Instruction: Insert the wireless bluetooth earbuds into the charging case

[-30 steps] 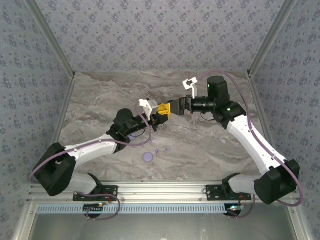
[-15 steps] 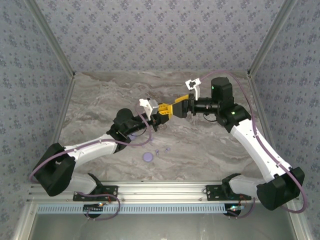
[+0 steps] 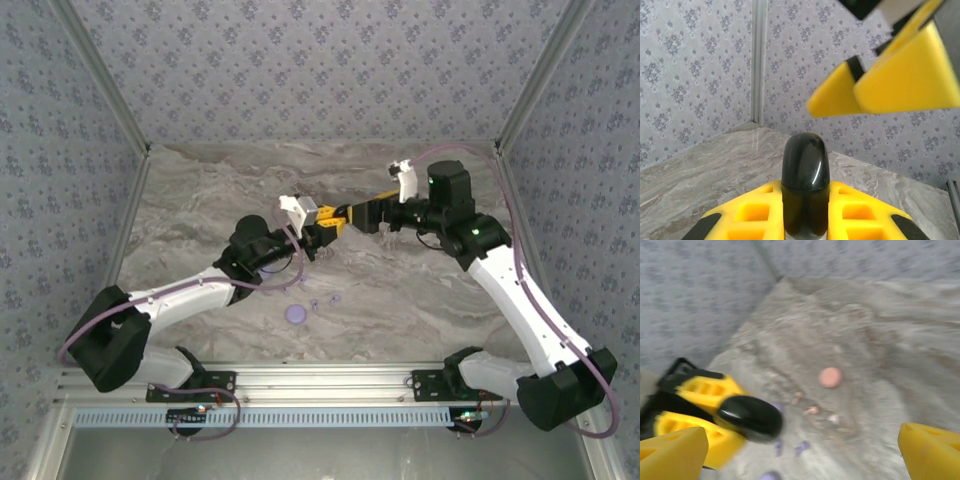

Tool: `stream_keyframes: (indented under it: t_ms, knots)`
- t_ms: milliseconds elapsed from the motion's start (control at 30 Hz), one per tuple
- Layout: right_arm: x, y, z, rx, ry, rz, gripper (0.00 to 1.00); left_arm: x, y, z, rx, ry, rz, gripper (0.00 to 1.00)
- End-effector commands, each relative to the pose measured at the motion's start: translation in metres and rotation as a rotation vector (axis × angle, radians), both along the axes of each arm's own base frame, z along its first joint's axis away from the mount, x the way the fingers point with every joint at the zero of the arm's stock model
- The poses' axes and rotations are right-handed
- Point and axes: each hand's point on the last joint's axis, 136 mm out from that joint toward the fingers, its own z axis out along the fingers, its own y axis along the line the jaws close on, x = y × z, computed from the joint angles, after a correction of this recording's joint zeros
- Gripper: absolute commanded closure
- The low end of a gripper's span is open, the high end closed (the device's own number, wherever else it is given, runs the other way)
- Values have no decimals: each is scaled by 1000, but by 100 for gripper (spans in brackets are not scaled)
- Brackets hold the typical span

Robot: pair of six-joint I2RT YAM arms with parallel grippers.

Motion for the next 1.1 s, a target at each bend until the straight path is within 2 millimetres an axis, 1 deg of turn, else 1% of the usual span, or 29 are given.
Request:
stream_keyframes:
  t_ms: [0,33,133,233,300,367,433,500,667,767,900,1067]
  knots:
    - [10,-51,-13,-67,-47,-219,0,25,1,-5,-28,111,26,100]
    - [10,-58,-16,-40,-47,-239,0,31,0,-12,-17,142,30,100]
    - [9,-82,-28,64,-12,-312,0,53,-4,-41,46,249,67,100]
    - [9,-98,-40,157,38,-361,0,73,-12,-70,102,350,100,100]
    - [7,-104,-51,199,78,-381,0,88,-17,-88,122,424,127,100]
    - [6,-107,-57,211,95,-389,0,101,-23,-104,124,497,148,100]
    - [5,-108,-63,211,111,-396,0,116,-28,-126,135,599,187,100]
    - [5,-109,-64,207,116,-398,0,129,-38,-151,160,701,202,100]
    - [2,-110,-66,195,128,-404,0,146,-60,-195,178,869,202,100]
    - [-1,-112,-70,180,141,-411,0,151,-70,-215,193,951,193,100]
    - [-3,-112,-76,174,154,-414,0,154,-75,-235,185,1014,195,100]
    - [-2,-112,-80,179,160,-418,0,153,-73,-253,193,1052,215,100]
